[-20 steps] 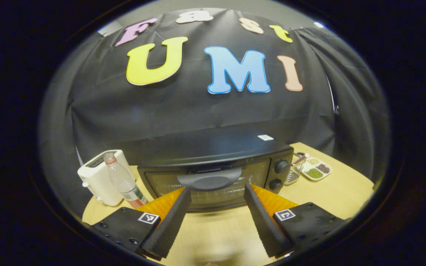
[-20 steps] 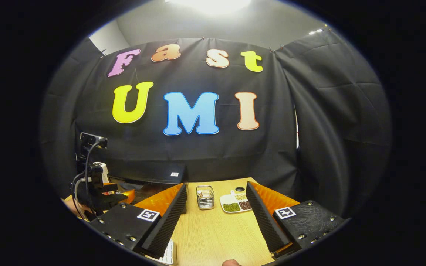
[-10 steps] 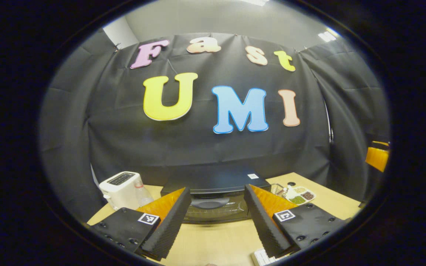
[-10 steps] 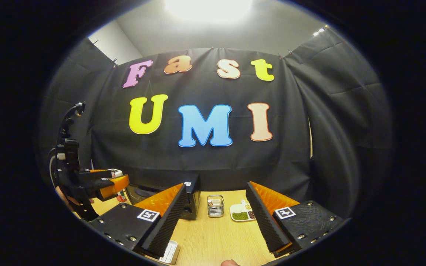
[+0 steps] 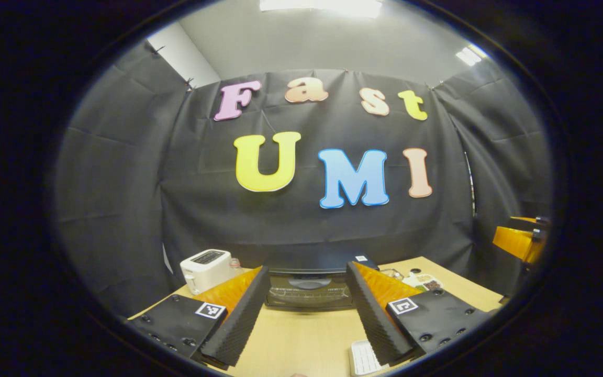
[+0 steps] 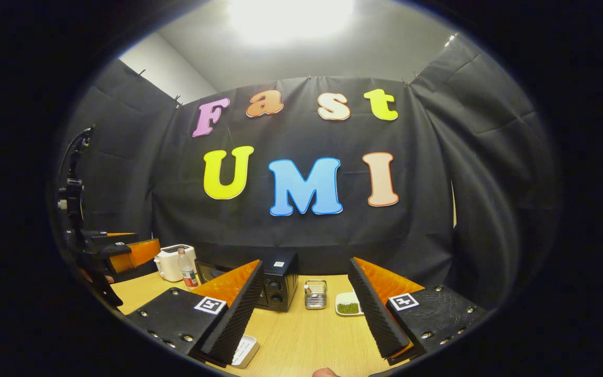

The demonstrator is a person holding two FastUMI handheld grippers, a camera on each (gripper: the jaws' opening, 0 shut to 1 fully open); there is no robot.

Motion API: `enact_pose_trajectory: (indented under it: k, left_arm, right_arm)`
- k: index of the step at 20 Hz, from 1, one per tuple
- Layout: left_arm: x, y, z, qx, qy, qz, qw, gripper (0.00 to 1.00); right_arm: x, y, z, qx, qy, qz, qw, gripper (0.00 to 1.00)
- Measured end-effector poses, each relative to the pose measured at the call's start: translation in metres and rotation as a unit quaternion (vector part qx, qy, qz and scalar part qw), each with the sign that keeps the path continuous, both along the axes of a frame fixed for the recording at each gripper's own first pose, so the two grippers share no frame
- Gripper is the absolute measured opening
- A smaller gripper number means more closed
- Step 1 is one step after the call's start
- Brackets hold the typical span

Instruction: Open the electric oven with the left hand, put the food in, and close the electric oven.

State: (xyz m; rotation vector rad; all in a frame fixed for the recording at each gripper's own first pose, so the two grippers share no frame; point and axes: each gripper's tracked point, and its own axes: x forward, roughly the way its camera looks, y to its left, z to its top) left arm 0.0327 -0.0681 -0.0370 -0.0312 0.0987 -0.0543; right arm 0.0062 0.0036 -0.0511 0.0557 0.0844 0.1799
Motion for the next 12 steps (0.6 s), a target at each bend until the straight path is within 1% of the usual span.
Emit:
enact_pose_trajectory:
  k: [3,6,8,11,12]
  left_arm:
    - [-0.018,0.008,0.001,-0.008,0.002,0.000,1.000,1.00]
    - [-0.031,0.021,0.001,-0.011,0.003,-0.001,1.000,1.00]
    - [-0.039,0.027,0.004,-0.008,0.000,-0.009,1.000,1.00]
    - [-0.042,0.047,0.006,-0.006,-0.005,-0.004,1.000,1.00]
    - [-0.044,0.051,0.006,-0.010,-0.005,-0.003,1.000,0.97]
  right_arm:
    - [-0.009,0.006,0.009,0.004,-0.011,-0.002,1.000,0.97]
    - [-0.019,0.011,0.016,-0.002,-0.015,-0.014,1.000,0.97]
    - [-0.029,0.021,0.022,0.007,-0.016,-0.015,1.000,0.97]
    - [-0.039,0.029,0.030,0.010,-0.023,-0.023,0.999,0.97]
    - [-0.041,0.032,0.030,0.008,-0.024,-0.025,0.999,0.97]
